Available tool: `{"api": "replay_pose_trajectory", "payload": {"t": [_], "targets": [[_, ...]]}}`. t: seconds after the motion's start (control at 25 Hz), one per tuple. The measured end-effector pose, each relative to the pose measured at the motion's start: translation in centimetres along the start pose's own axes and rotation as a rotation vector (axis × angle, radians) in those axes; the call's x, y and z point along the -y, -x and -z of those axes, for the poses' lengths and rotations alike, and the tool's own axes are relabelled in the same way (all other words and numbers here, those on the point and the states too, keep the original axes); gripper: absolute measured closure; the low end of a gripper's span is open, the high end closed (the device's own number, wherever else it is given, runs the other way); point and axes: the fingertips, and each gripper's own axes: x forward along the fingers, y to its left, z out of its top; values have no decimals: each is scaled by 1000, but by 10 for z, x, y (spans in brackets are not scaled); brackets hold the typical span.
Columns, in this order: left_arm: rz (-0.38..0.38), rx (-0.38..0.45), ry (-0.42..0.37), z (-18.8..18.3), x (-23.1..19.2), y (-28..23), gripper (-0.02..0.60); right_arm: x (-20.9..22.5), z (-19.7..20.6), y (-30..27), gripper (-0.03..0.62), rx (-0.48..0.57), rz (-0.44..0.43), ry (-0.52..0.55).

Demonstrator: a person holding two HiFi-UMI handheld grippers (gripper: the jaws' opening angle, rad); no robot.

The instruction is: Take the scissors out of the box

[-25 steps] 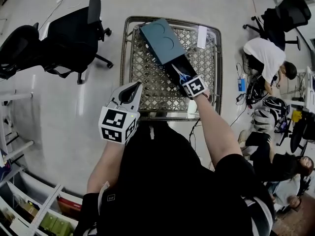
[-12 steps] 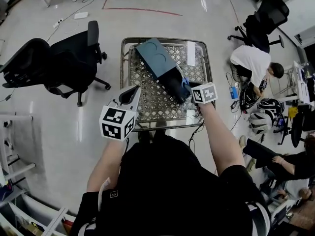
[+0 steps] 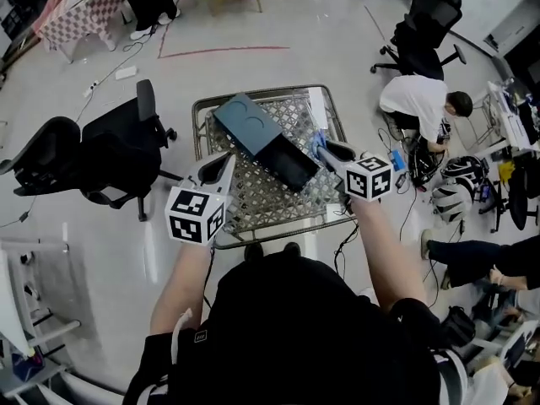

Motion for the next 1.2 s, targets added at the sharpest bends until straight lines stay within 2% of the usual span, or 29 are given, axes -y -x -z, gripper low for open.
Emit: {"api": "replay_pose_trajectory", "payload": {"t": [0.24, 0.56, 0.76, 1.04, 1.2], "targets": [[-18, 36, -19, -34, 16, -14, 574, 0, -43, 56, 502, 177, -58, -32], [-49, 67, -43, -60, 30, -15, 574, 0, -83, 135, 502, 410, -162, -85], [-70, 99, -57, -76, 34, -10, 574, 6, -96, 179, 502, 546, -165, -99], [-103, 145, -79, -91, 33, 4, 574, -4, -100, 203, 503, 649, -217, -125], [-121, 161, -86, -95, 29, 13, 574, -13, -102, 212, 502, 664, -220, -85]]}}
